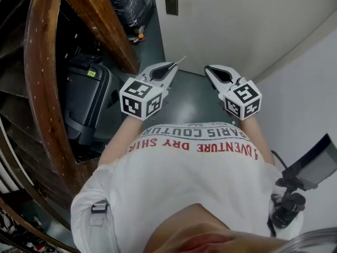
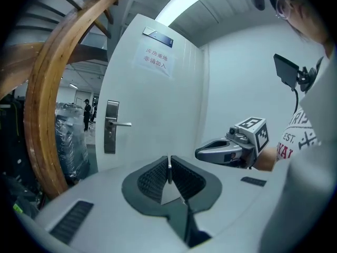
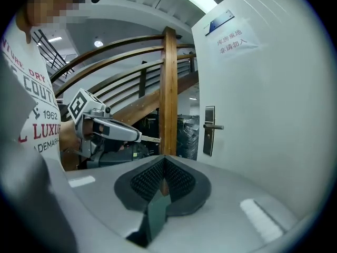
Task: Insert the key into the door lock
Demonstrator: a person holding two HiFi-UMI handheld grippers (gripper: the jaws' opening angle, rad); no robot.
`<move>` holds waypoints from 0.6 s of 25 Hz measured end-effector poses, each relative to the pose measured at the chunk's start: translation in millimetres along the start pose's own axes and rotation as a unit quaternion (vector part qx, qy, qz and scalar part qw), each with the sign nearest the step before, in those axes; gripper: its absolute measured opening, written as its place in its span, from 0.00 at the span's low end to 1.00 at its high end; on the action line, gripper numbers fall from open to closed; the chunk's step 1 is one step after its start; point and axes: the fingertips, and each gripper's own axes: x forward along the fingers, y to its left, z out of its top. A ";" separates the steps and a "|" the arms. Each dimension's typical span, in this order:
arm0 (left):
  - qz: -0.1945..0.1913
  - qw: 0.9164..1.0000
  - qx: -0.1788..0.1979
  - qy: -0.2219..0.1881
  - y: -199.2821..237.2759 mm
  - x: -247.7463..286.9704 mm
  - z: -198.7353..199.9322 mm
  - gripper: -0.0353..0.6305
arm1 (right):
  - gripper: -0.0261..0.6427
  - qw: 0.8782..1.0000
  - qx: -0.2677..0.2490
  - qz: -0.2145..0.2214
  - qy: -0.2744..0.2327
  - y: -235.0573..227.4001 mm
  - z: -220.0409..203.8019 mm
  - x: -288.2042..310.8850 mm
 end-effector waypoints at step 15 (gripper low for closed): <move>0.016 1.000 -0.024 0.008 127.3 92.5 20.4 0.09 | 0.04 0.999 -0.031 -0.008 -0.002 -131.6 28.8 119.3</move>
